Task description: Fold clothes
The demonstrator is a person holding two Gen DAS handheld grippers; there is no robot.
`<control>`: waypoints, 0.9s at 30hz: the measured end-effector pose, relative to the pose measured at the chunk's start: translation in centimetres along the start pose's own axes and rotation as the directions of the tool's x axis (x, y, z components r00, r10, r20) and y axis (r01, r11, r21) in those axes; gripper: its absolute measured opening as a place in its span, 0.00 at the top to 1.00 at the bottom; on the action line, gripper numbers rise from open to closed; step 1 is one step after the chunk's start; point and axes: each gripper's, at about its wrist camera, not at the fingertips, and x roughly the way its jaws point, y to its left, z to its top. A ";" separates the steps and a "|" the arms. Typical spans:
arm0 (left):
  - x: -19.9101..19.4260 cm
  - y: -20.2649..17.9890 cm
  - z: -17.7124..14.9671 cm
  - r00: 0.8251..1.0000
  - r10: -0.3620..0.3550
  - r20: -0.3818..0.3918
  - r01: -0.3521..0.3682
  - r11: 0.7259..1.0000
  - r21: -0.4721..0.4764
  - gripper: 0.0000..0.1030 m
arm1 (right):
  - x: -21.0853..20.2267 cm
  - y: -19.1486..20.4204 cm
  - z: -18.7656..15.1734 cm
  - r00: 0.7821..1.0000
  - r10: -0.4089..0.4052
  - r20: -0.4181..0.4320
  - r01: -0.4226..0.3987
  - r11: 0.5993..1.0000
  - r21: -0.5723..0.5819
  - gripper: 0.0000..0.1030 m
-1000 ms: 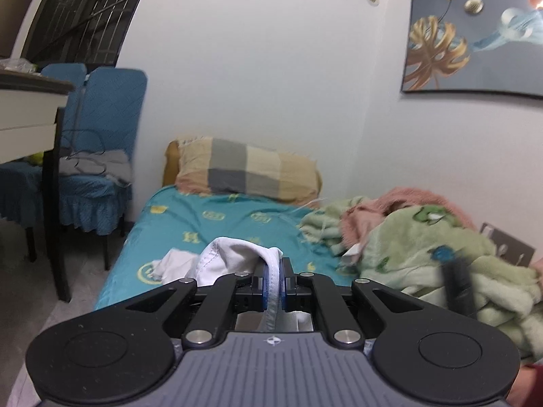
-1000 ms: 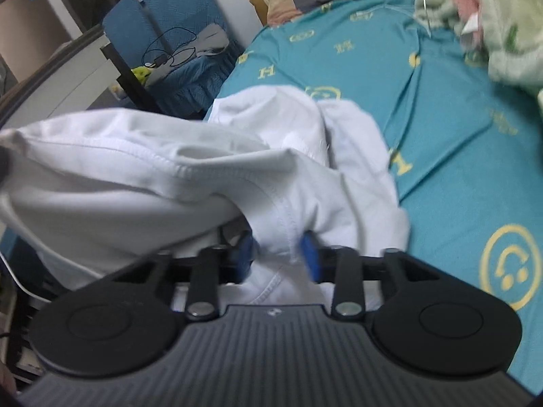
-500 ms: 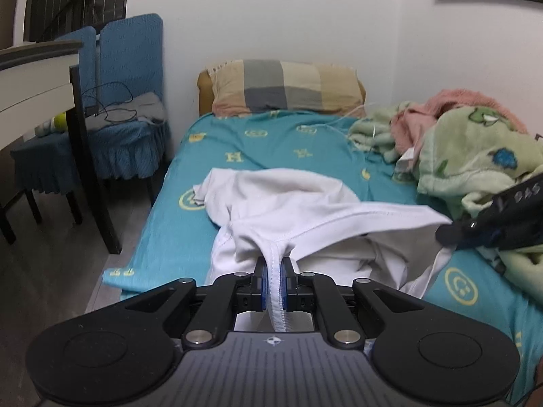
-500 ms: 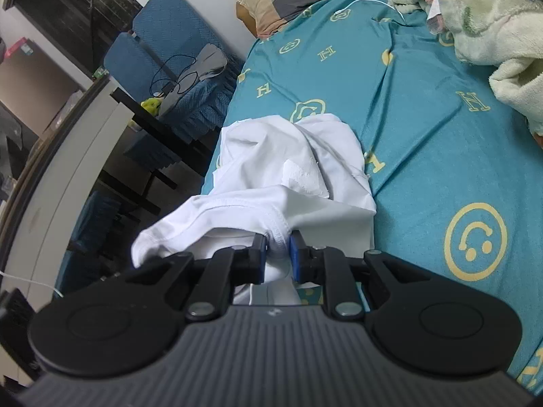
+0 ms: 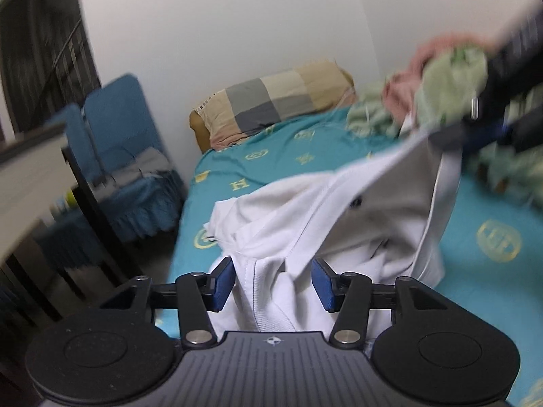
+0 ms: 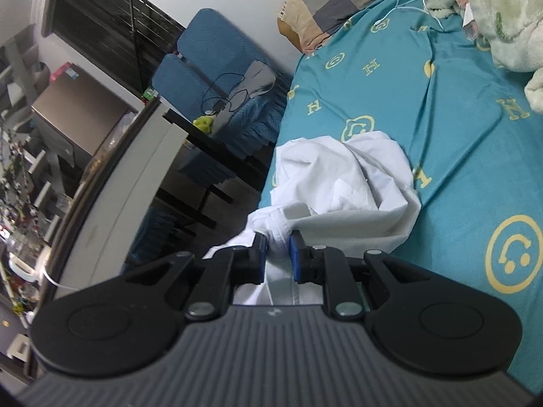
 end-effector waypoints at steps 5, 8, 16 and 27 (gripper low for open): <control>0.3 -1.8 -0.2 0.995 0.095 0.044 -0.100 0.986 0.136 0.62 | -0.1 0.3 0.0 1.000 0.026 0.014 -0.025 1.000 -0.016 0.83; -0.7 -1.5 0.0 0.992 0.102 0.072 -0.109 0.989 0.103 0.84 | -0.2 0.4 0.0 0.999 0.017 0.029 -0.016 0.999 -0.029 0.83; -5.3 2.5 1.4 0.984 0.039 0.175 -0.008 0.984 -0.175 0.88 | 0.9 -0.5 -0.1 0.986 -0.164 0.022 0.165 0.984 -0.069 0.81; -8.0 8.5 1.5 0.974 -0.041 0.222 0.136 0.892 -0.431 0.89 | 5.4 1.5 -3.5 0.923 -0.374 -0.094 0.313 0.869 -0.382 0.68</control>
